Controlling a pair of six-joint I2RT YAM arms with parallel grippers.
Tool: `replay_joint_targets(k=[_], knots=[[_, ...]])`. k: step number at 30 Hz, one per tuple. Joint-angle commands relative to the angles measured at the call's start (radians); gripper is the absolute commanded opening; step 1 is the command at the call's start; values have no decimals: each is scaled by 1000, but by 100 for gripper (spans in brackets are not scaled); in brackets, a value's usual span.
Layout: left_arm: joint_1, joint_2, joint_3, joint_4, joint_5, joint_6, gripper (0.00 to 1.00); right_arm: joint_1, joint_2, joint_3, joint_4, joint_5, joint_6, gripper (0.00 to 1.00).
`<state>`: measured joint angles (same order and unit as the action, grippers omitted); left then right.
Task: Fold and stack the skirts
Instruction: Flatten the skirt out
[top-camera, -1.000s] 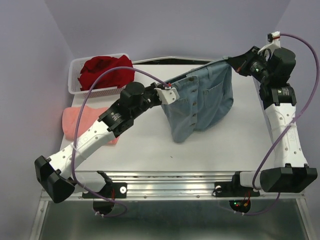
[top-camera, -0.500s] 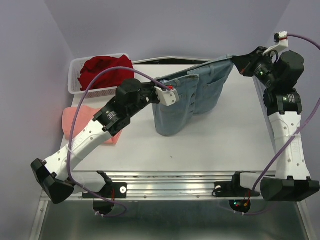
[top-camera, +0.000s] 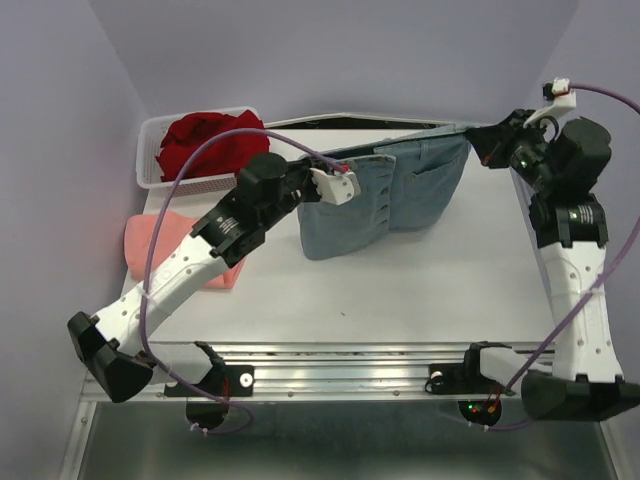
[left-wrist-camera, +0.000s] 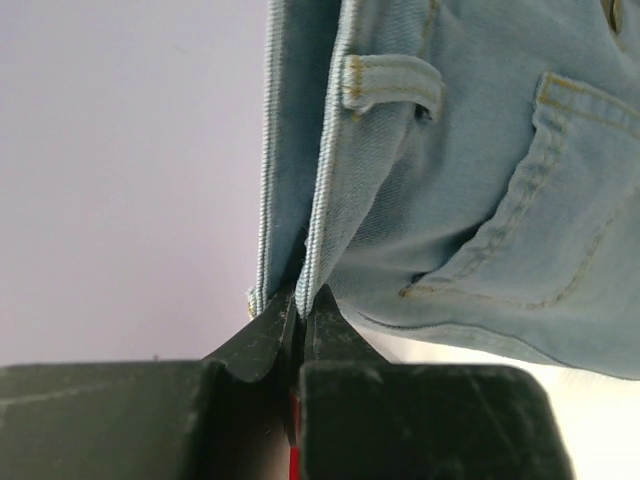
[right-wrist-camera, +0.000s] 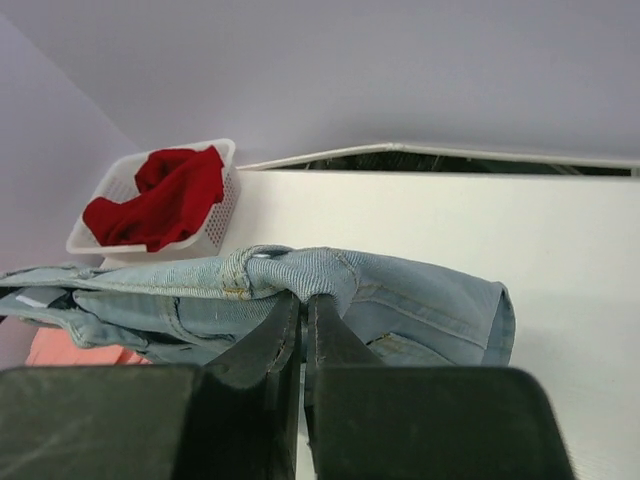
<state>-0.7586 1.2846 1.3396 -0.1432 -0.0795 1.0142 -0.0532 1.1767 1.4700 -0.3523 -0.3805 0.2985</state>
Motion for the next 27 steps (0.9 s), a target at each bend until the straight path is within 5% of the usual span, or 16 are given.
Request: replay_joint_targets(k=[1, 8, 14, 22, 27], knots=[[18, -203, -14, 13, -43, -86, 0, -40, -185, -14, 95, 141, -87, 1], [-1, -445, -80, -74, 138, -189, 0, -40, -342, -10, -43, 86, -114, 1], [-7, -466, -60, -139, 256, -287, 0, -40, -367, 52, -160, 109, -79, 1], [-4, -246, -43, -113, 215, -382, 0, -40, -109, 9, -218, 181, -21, 1], [63, 45, -17, -61, 184, -405, 0, -40, 153, -43, -110, 161, -6, 1]])
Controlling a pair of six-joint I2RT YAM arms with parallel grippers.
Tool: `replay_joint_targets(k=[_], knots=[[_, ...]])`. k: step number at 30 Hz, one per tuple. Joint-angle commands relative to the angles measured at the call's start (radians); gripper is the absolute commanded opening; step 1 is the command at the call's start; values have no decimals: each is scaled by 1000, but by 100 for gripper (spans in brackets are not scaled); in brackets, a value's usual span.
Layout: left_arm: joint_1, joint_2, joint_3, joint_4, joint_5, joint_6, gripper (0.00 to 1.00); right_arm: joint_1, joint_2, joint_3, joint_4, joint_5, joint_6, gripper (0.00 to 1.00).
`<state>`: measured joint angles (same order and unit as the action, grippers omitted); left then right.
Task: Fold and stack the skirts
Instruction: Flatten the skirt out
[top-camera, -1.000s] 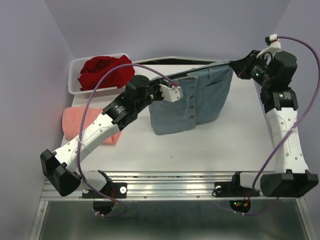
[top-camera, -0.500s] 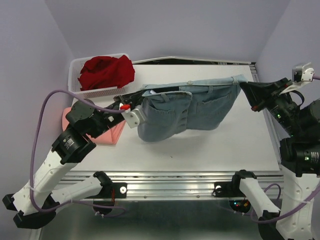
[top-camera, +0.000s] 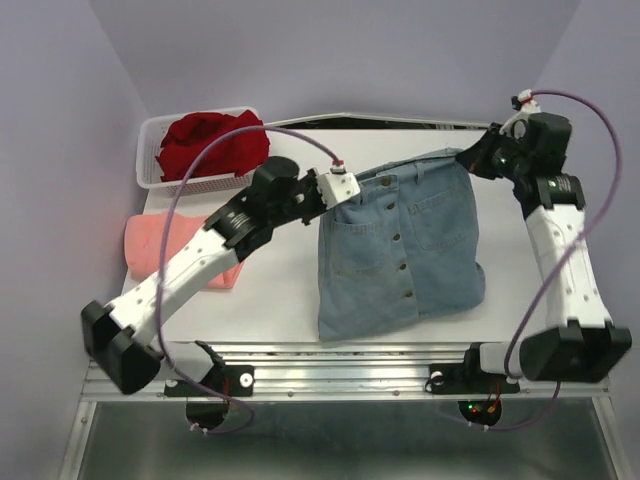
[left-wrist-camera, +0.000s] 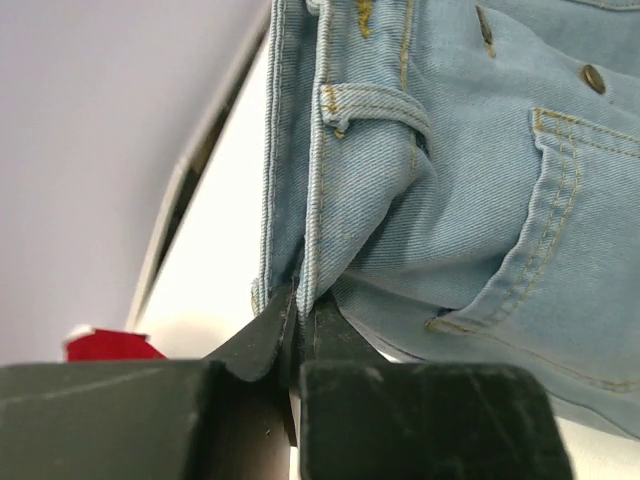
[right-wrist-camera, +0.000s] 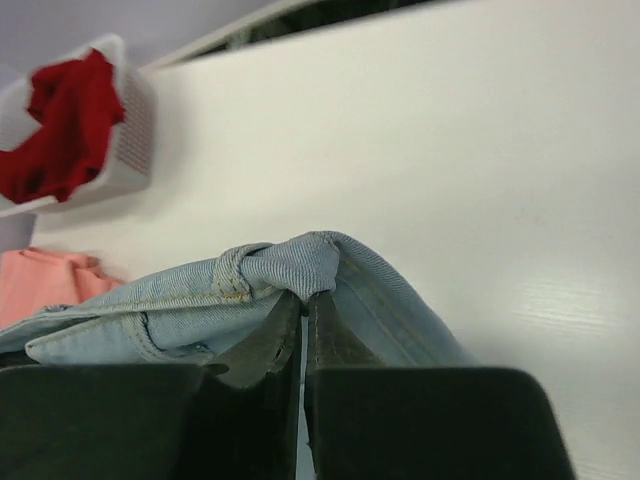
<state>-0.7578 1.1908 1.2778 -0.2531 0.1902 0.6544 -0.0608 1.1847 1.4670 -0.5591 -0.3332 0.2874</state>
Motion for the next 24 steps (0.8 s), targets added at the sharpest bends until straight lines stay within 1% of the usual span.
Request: replay_joint_targets(k=[1, 2, 3, 4, 5, 6, 7, 8, 9, 10, 11, 12, 14, 15, 16, 17, 18, 19, 20, 21, 22, 23, 24], knots=[[83, 188, 63, 55, -81, -56, 0, -33, 189, -30, 116, 108, 12, 1], [104, 241, 124, 64, -87, -77, 1, -33, 234, -17, 137, 100, 12, 9], [151, 350, 171, 69, -71, -116, 16, -33, 333, -1, 174, 76, 12, 14], [176, 410, 233, 46, -58, -130, 24, -33, 384, 65, 176, 68, 27, 24], [198, 531, 370, 7, -57, -148, 38, -33, 432, 94, 189, 50, 29, 55], [237, 594, 450, -17, -49, -169, 47, -33, 487, 145, 170, 39, 29, 68], [253, 649, 530, -53, -41, -186, 66, -33, 586, 203, 144, 36, 29, 77], [267, 756, 712, -137, -35, -202, 82, -33, 625, 305, 125, 1, 6, 95], [285, 800, 792, -167, -43, -206, 93, -33, 653, 347, 105, -9, -4, 95], [293, 831, 857, -190, -43, -214, 97, -33, 665, 367, 105, -3, -19, 100], [301, 866, 949, -204, -37, -219, 98, -33, 664, 383, 107, -21, -80, 100], [305, 871, 972, -222, -35, -217, 98, -33, 661, 413, 81, -35, -106, 100], [311, 842, 948, -210, -58, -216, 98, -33, 652, 449, 21, -53, -229, 100], [313, 820, 918, -196, -55, -211, 98, -33, 644, 464, -58, -70, -270, 100], [311, 799, 881, -189, -42, -205, 98, -33, 633, 454, -90, -73, -316, 100], [308, 750, 792, -169, -32, -203, 96, -33, 595, 426, -135, -88, -417, 99], [304, 727, 746, -164, -6, -206, 95, -33, 570, 362, -163, -98, -466, 98], [298, 708, 709, -163, 9, -208, 92, -42, 544, 324, -185, -93, -514, 96], [278, 676, 645, -164, 21, -208, 87, -42, 517, 282, -206, -86, -624, 87], [264, 667, 626, -184, 55, -205, 84, -51, 457, 242, -252, -79, -678, 81], [247, 662, 614, -202, 81, -200, 81, -51, 423, 152, -263, -67, -729, 76], [211, 661, 591, -216, 107, -197, 78, -68, 388, 101, -268, -49, -849, 67], [190, 665, 583, -247, 155, -196, 77, -94, 319, 54, -280, -44, -905, 64]])
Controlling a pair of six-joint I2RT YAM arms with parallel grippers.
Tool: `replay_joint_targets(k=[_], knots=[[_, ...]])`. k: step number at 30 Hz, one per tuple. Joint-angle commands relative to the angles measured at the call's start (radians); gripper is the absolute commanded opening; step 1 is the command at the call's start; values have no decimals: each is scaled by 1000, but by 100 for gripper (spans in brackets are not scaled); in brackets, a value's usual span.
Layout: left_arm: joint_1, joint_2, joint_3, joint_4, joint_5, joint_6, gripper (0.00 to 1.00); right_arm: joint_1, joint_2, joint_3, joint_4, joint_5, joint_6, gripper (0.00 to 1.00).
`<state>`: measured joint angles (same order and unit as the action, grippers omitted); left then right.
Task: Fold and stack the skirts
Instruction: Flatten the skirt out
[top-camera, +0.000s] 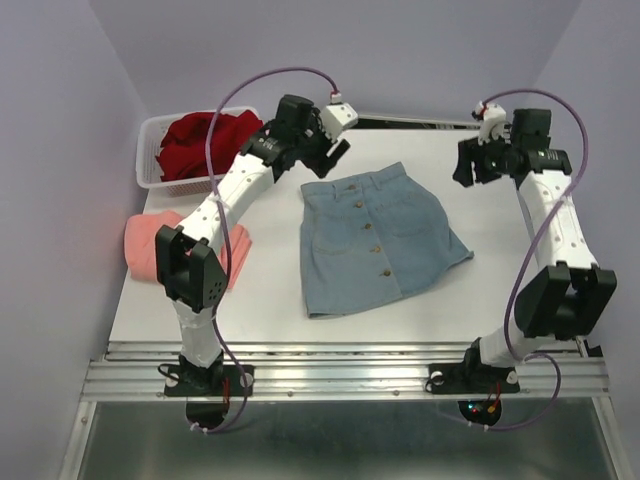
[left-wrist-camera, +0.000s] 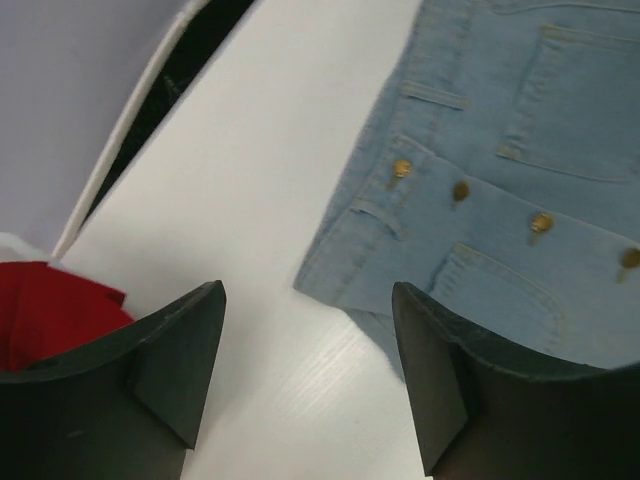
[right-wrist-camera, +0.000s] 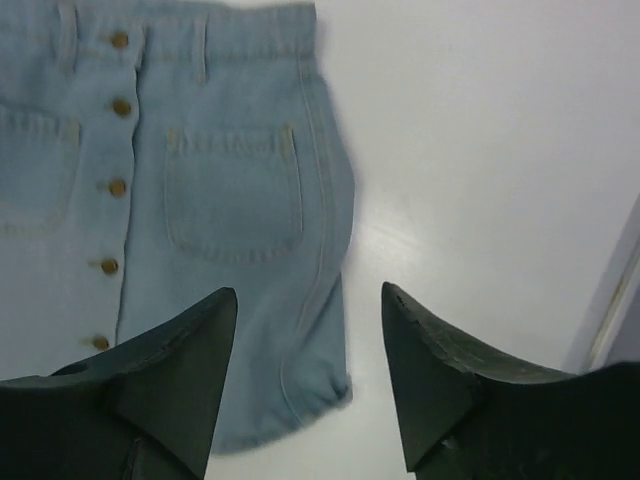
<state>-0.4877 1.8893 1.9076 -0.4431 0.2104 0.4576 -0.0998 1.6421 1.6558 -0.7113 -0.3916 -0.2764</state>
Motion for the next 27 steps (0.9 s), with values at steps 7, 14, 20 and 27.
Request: replay_joint_targets(k=[7, 14, 20, 27], knots=[[-157, 171, 57, -196, 322, -27, 70, -220, -251, -364, -315, -107, -961, 54], [-157, 272, 117, -246, 350, 16, 75, -256, -124, -355, -474, -180, -1473, 62], [-150, 310, 116, -237, 342, -3, 75, -256, -59, -402, -490, -214, -1668, 62], [-149, 372, 199, -217, 353, -39, 77, -256, -90, -574, -366, -162, -1819, 61]])
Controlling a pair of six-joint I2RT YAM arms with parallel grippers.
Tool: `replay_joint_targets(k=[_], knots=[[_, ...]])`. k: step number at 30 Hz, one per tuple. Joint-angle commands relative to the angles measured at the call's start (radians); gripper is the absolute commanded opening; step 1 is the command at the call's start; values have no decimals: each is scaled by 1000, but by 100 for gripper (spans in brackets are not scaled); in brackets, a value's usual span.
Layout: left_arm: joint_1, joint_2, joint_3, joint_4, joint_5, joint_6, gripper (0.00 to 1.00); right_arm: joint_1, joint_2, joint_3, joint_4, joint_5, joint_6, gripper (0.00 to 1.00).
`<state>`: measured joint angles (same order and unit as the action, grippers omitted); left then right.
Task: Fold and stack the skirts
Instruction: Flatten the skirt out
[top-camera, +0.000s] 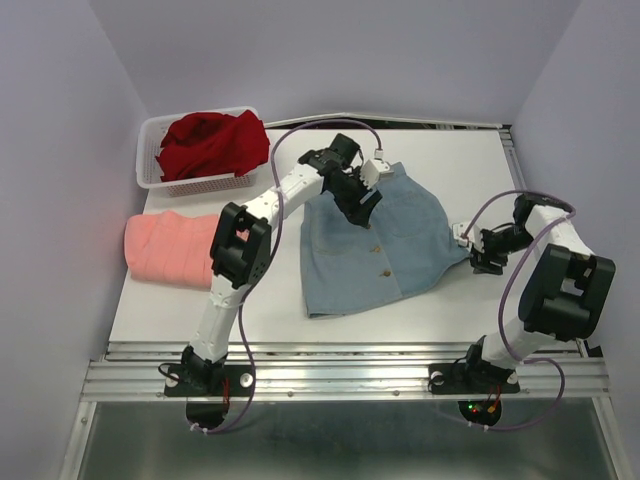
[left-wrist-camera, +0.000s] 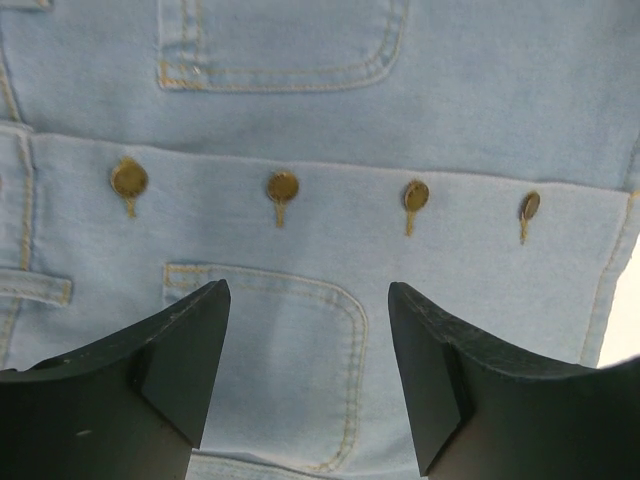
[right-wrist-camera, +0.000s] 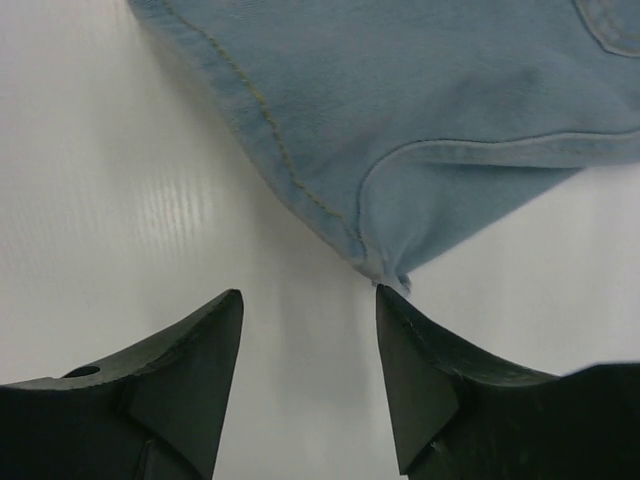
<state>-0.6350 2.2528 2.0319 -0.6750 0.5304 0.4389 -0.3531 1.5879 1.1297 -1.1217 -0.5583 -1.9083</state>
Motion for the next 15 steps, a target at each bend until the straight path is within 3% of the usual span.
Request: replay_joint_targets(k=[1, 9, 15], knots=[[-2, 11, 82, 18, 29, -20, 77, -3, -34, -57, 54, 8, -199, 61], [-2, 50, 122, 63, -4, -23, 78, 16, 3, -85, 187, 1, -196, 57], [-3, 50, 113, 57, 2, -8, 77, 16, 15, -15, 175, 31, -196, 56]])
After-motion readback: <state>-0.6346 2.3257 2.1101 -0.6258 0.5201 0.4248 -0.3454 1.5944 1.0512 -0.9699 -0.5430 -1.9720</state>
